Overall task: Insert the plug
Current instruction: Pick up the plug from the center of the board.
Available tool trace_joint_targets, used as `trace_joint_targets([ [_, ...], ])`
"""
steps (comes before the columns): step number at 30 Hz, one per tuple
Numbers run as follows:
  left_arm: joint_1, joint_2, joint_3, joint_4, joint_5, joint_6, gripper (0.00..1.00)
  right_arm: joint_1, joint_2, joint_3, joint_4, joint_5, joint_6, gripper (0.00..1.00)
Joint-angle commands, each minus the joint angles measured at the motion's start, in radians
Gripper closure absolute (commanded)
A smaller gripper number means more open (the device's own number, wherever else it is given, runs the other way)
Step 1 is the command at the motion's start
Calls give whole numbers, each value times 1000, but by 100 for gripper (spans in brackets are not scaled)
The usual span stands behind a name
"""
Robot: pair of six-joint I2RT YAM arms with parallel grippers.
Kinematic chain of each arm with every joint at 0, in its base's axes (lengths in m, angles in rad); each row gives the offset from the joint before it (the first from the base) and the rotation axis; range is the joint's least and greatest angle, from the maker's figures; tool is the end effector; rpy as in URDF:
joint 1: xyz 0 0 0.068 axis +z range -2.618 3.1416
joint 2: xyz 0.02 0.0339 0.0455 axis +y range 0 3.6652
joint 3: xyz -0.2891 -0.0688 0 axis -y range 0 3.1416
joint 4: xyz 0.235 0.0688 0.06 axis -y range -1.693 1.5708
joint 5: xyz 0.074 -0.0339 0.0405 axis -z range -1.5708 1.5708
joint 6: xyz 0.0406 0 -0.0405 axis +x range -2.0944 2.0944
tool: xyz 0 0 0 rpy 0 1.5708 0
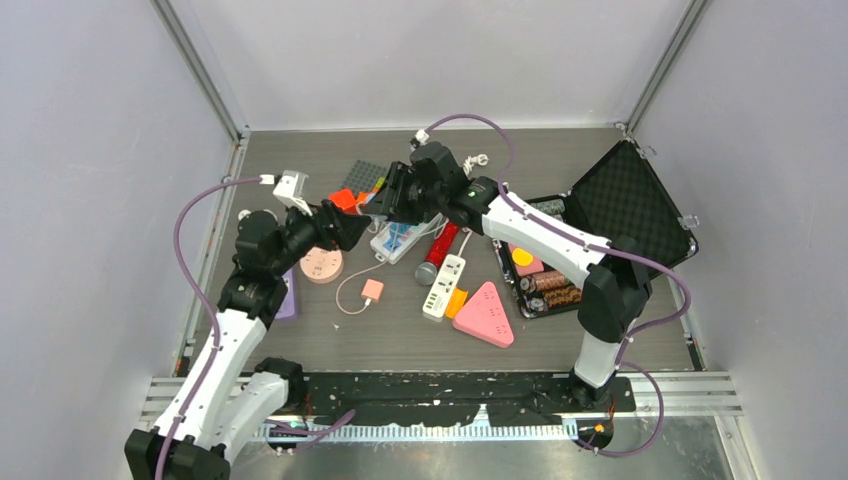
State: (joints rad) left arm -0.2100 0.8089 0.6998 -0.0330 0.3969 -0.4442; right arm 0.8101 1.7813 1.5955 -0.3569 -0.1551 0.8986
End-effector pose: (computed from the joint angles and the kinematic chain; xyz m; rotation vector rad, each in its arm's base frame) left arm 0.1639 -0.0510 0.3409 0.0984 1.7692 -0.8188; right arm 0.2851 0.3087 0.3528 0.0009 2.3405 1.1151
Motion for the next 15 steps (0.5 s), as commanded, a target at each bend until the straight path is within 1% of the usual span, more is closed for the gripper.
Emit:
trace_joint_targets([
  [1,-62,1,18,152,-5,24,22,4,-55,27,92,-51,247,79],
  [4,-103,-38,-7,161,-102,11,22,4,-64,7,119,-71,356,79],
  [8,-117,-58,-24,190,-152,-20,20,4,-82,-40,156,-80,504,81],
  [11,-127,-33,-4,146,-184,-60,28,4,-94,-67,173,-75,602,83],
  [12,-137,-26,-2,138,-215,-67,31,4,-100,-81,183,-75,642,83],
  [13,-149,-21,-2,135,-246,-74,36,4,-104,-88,200,-73,659,84],
  [15,-160,-2,0,137,-277,-90,45,6,-114,-94,208,-62,691,85],
])
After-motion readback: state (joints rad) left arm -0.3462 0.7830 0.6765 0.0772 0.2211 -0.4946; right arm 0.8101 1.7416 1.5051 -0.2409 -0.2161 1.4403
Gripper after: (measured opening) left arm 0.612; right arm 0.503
